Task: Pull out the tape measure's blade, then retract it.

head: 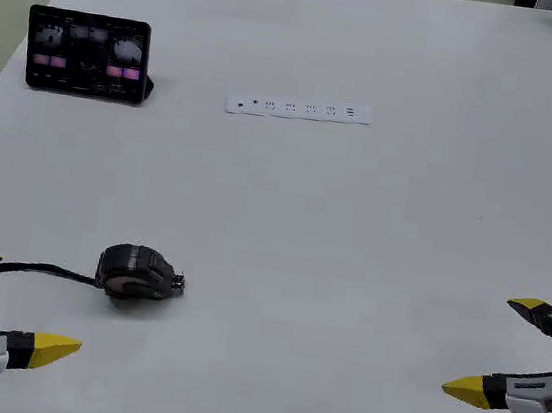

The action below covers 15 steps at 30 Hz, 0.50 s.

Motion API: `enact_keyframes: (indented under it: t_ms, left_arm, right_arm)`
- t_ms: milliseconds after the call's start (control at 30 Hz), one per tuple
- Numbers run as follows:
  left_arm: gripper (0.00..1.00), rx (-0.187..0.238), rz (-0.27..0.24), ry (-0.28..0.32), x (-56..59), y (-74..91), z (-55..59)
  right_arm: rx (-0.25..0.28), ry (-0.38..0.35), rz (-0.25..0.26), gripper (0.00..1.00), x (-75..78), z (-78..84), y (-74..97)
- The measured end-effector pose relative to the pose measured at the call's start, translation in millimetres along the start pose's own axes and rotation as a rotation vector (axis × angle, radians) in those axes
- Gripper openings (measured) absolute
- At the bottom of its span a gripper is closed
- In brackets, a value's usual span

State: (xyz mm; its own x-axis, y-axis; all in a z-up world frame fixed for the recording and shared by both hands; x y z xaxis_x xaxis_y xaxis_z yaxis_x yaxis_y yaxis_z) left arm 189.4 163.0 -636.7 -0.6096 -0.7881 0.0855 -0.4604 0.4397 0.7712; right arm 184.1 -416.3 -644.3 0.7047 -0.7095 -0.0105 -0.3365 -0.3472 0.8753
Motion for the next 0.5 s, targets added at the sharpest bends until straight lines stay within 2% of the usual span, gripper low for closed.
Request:
enact_keyframes:
  t_ms: [433, 500]
  left_arm:
    - [0.99, 0.012, 0.001, -0.004, -2.4, 1.9, -3.7]
    - [0.99, 0.013, -0.004, -0.015, -3.0, 2.2, -4.1]
  right_arm:
    - [-0.003, -0.006, -0.007, 0.99, 0.6, 0.0, 0.6]
    - [0.001, 0.008, 0.004, 0.99, 1.9, -1.5, 0.7]
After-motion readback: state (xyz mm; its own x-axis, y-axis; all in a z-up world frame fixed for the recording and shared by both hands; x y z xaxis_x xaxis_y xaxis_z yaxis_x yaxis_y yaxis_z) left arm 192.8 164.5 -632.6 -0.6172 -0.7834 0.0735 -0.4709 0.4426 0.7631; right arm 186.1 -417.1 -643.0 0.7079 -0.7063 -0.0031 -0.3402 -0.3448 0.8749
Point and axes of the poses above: the centre of the closed fingertips' face, and the gripper's own axes: y roughly backward along the fingers, x roughly to its right, z roughly out of its underside, the point moved 9 cm from there along y, roughly backward along the fingers, and after that the axes turned 13 degrees about -x, right-handed, at the moved point
